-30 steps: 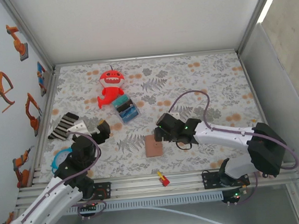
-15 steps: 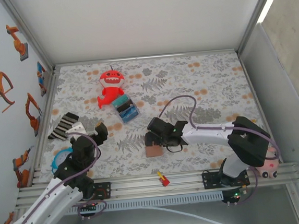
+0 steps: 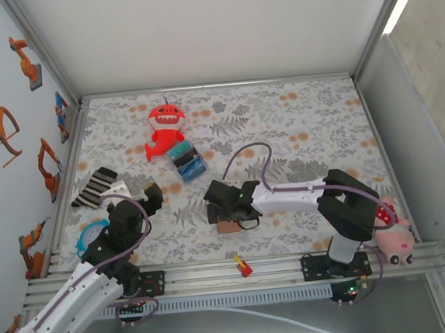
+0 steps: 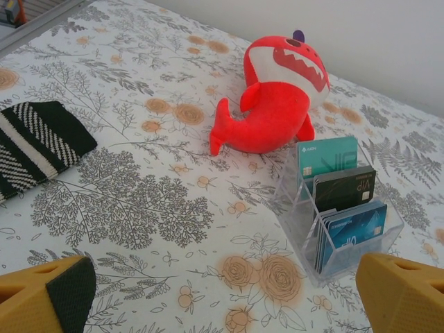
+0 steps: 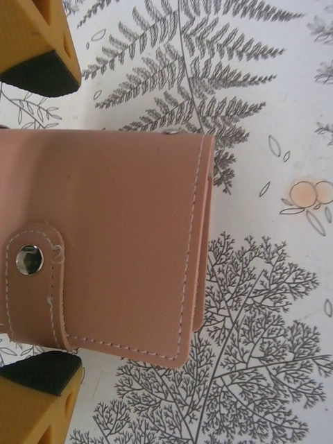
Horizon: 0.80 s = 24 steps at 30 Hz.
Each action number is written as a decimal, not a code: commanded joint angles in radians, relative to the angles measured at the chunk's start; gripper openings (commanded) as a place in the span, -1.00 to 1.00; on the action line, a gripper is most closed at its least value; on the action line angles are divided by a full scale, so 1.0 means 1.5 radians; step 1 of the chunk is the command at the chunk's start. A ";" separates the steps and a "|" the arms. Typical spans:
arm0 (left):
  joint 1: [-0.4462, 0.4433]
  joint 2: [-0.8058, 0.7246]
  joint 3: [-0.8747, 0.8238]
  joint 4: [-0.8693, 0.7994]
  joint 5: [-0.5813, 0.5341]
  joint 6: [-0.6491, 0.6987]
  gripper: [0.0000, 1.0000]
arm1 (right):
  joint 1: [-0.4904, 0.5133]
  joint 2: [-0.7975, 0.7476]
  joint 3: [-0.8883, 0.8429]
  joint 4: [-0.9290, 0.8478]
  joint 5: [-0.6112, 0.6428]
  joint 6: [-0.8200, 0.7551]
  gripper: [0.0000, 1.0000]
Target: Take the credit cards out of the card holder
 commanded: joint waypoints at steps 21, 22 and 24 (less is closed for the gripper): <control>0.011 0.047 0.032 0.001 0.012 -0.019 0.94 | 0.037 0.051 0.028 -0.057 0.041 0.011 0.60; 0.013 0.048 0.036 -0.004 0.012 -0.025 0.94 | 0.037 0.044 0.024 -0.057 0.050 0.009 0.59; 0.017 0.056 0.048 -0.019 0.013 -0.038 0.94 | 0.037 0.031 0.016 -0.054 0.069 -0.002 0.46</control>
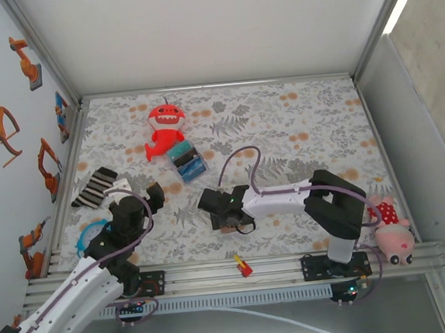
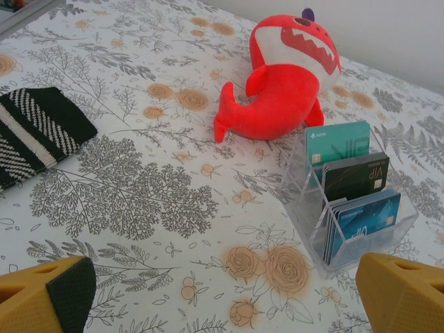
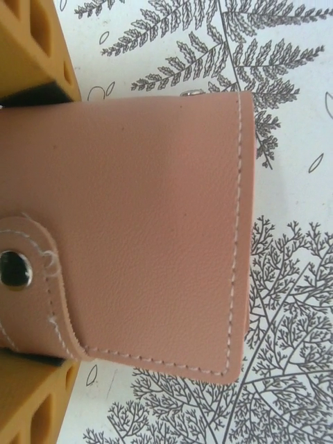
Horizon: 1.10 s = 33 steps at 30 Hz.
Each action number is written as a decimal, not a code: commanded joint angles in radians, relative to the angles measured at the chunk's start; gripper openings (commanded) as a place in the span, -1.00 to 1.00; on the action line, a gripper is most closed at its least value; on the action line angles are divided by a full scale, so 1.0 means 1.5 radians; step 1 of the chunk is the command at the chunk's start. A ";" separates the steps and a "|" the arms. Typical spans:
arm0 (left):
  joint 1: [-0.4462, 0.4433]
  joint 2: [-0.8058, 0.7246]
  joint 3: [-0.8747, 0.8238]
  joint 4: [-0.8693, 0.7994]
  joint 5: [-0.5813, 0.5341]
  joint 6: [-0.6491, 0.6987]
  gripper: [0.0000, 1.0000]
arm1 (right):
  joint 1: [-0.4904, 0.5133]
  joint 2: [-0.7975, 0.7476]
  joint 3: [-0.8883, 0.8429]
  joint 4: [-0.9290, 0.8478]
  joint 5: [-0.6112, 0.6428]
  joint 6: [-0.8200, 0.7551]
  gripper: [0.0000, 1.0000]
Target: Take the credit cards out of the card holder
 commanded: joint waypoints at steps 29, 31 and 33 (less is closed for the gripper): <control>0.050 0.216 0.181 0.049 0.401 -0.109 0.94 | 0.006 -0.257 -0.195 0.402 0.159 -0.315 0.25; 0.051 0.235 0.186 0.063 0.450 -0.109 0.94 | 0.006 -0.261 -0.196 0.425 0.161 -0.333 0.24; 0.050 0.255 0.191 0.084 0.498 -0.114 0.94 | 0.006 -0.261 -0.193 0.439 0.165 -0.351 0.24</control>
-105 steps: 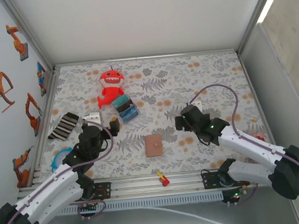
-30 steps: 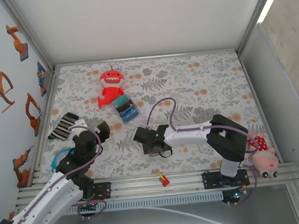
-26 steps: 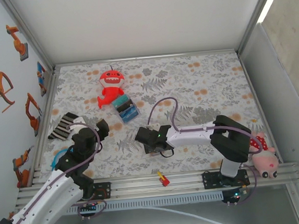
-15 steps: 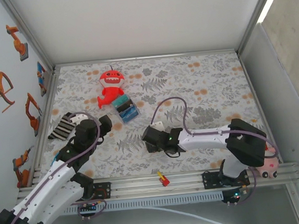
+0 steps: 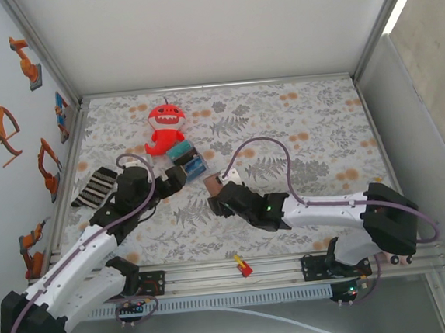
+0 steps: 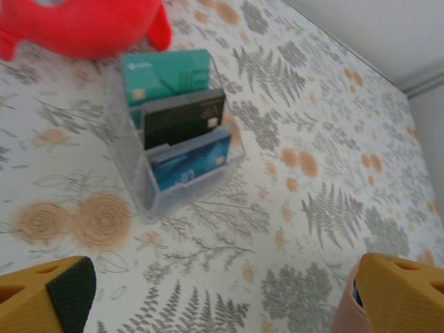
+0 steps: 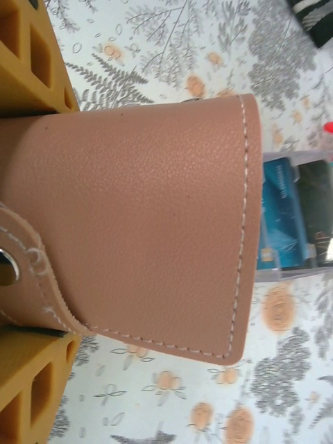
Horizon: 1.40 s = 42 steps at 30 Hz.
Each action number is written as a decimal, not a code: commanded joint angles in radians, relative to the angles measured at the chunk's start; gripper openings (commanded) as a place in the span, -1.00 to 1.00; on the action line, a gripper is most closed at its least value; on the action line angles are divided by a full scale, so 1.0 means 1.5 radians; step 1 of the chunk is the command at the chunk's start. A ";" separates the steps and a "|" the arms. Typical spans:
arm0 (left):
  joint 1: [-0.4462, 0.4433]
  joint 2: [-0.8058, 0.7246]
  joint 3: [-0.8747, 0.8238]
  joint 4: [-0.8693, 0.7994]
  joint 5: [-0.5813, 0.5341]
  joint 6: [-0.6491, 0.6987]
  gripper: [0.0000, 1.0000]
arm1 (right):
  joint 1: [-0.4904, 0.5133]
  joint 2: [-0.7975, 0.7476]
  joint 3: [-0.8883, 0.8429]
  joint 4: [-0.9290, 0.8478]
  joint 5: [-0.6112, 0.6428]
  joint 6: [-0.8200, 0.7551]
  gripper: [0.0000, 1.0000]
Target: Take the credit cards out of the card holder
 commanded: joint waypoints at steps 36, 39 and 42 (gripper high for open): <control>-0.047 0.137 0.033 0.173 0.296 -0.002 0.52 | 0.002 -0.024 0.016 0.163 0.001 -0.082 0.24; -0.045 0.136 0.027 0.180 0.300 -0.009 0.21 | 0.002 -0.028 0.016 0.170 -0.005 -0.084 0.24; -0.041 0.127 0.021 0.194 0.302 -0.016 -0.22 | 0.002 -0.031 0.015 0.172 -0.007 -0.083 0.25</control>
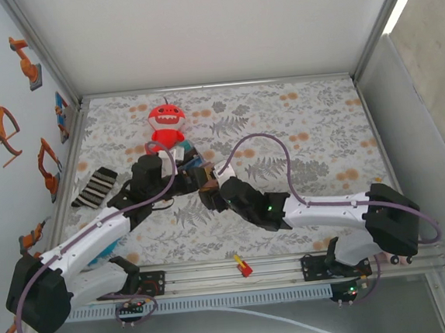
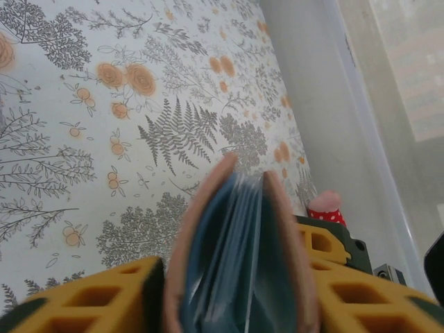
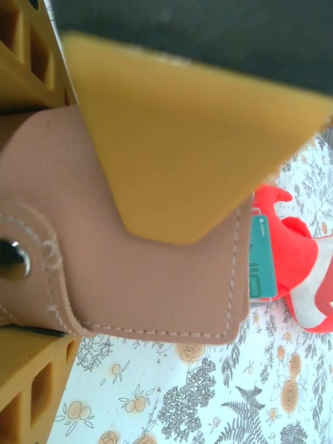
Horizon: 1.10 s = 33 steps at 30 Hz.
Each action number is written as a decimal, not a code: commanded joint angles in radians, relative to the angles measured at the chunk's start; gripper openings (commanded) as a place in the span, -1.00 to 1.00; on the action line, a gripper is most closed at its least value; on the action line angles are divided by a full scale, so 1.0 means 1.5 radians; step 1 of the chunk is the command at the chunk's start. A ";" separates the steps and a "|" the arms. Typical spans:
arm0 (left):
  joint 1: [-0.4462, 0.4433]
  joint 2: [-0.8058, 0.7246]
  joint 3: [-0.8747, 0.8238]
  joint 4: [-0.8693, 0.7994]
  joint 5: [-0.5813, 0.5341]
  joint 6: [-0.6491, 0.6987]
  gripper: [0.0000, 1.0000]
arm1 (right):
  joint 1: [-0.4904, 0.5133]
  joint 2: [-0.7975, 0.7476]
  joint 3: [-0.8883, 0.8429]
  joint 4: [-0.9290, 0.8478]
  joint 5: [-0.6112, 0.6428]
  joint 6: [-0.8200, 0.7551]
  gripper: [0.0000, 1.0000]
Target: Take the credit cards out of the card holder
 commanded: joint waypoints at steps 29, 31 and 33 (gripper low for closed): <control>0.049 -0.144 0.055 -0.145 0.187 0.283 -0.95 | -0.099 -0.253 0.012 -0.122 -0.370 -0.083 0.92; 0.048 -0.146 0.053 -0.133 0.203 0.279 -0.94 | -0.107 -0.272 -0.003 -0.120 -0.374 -0.082 0.90; 0.049 -0.150 0.053 -0.126 0.219 0.278 -0.95 | -0.115 -0.290 -0.019 -0.112 -0.382 -0.081 0.87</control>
